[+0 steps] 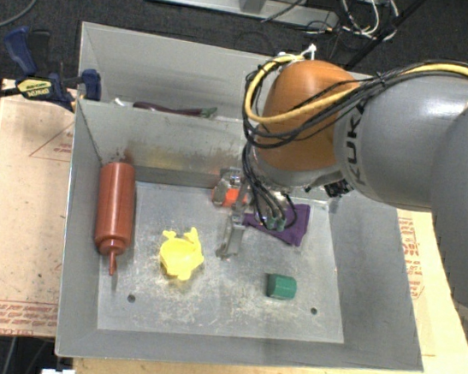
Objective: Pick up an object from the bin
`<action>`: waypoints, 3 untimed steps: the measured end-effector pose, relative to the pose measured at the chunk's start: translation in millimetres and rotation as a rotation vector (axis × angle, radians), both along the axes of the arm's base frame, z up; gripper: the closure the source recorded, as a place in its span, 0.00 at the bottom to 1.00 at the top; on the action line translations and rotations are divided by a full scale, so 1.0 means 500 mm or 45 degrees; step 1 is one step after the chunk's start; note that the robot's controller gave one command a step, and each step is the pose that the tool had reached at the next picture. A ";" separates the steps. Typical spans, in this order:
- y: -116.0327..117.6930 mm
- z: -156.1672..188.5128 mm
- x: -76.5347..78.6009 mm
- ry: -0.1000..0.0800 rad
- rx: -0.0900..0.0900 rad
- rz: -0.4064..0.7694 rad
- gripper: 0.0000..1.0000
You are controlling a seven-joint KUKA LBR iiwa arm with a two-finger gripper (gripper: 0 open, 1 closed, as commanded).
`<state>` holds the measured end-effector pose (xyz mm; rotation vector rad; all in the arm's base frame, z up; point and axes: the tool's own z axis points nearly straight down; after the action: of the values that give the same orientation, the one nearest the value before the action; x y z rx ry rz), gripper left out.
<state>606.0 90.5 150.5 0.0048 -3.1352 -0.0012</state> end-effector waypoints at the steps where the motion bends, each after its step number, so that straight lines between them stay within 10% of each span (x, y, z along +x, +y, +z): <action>1: -0.001 0.010 0.003 -0.010 0.001 -0.002 0.00; 3: 0.115 -0.122 -0.064 -0.010 0.003 0.046 0.00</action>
Offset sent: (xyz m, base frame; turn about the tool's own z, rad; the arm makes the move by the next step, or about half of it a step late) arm -0.0467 0.0831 -0.0609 -0.1803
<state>574.1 148.0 89.7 0.0615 -3.1426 -0.0050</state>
